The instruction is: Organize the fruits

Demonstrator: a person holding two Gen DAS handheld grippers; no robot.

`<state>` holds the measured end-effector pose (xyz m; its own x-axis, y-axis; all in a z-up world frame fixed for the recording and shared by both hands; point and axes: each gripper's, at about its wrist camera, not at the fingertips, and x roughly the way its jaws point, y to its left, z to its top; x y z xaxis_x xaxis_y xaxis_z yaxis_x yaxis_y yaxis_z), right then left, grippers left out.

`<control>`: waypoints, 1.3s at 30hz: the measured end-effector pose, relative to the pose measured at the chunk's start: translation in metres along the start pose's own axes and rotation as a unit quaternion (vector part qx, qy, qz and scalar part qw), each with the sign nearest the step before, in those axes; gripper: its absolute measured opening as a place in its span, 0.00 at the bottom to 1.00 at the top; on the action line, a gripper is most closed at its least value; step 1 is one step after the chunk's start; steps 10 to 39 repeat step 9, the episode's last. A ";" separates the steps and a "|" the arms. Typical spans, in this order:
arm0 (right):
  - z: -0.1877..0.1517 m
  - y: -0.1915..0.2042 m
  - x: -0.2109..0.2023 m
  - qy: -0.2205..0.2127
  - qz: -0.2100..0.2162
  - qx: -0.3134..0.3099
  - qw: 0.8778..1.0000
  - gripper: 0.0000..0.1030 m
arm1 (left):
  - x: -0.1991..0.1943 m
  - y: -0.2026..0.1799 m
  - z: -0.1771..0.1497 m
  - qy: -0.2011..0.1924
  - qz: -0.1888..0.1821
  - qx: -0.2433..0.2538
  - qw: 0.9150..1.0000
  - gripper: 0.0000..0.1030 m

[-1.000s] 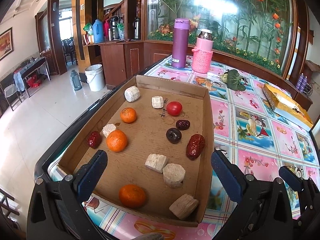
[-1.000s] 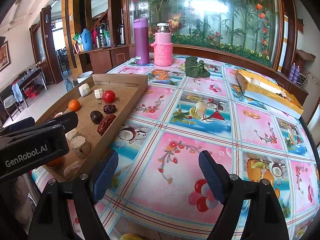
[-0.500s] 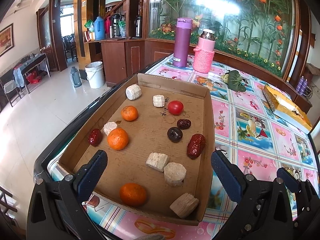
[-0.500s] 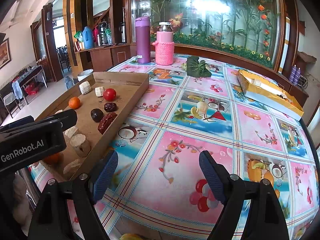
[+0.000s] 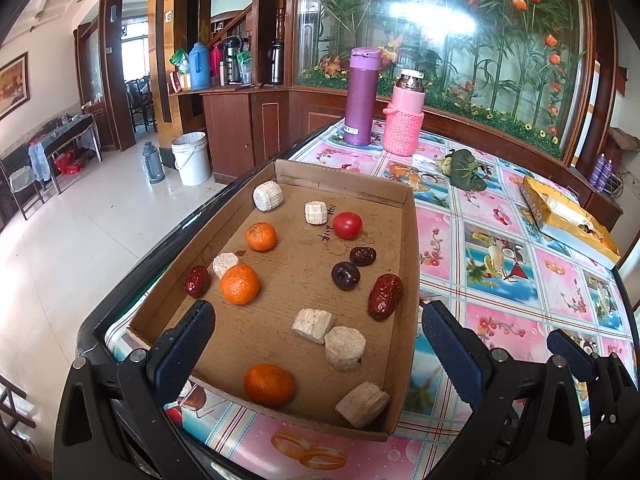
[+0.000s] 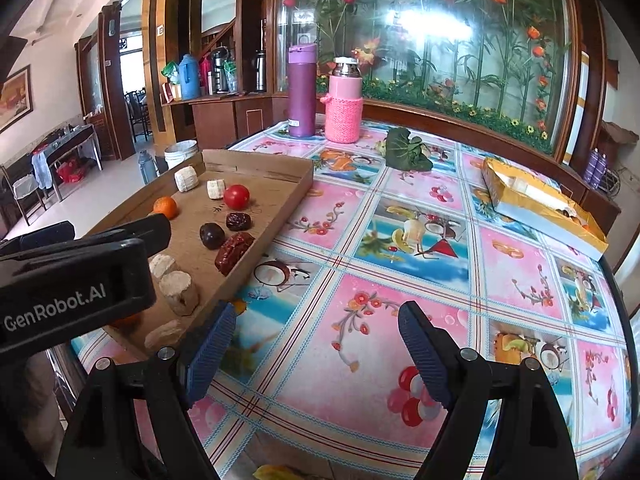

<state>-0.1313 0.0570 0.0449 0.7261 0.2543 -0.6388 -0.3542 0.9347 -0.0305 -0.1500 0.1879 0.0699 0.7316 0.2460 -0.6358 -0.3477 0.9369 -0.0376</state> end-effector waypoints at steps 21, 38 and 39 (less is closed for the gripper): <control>0.003 -0.014 -0.008 -0.003 0.012 0.021 1.000 0.86 | -0.008 0.001 0.001 0.009 0.004 -0.010 1.000 1.00; 0.003 -0.014 -0.008 -0.003 0.012 0.021 1.000 0.86 | -0.008 0.001 0.001 0.009 0.004 -0.010 1.000 1.00; 0.003 -0.014 -0.008 -0.003 0.012 0.021 1.000 0.86 | -0.008 0.001 0.001 0.009 0.004 -0.010 1.000 1.00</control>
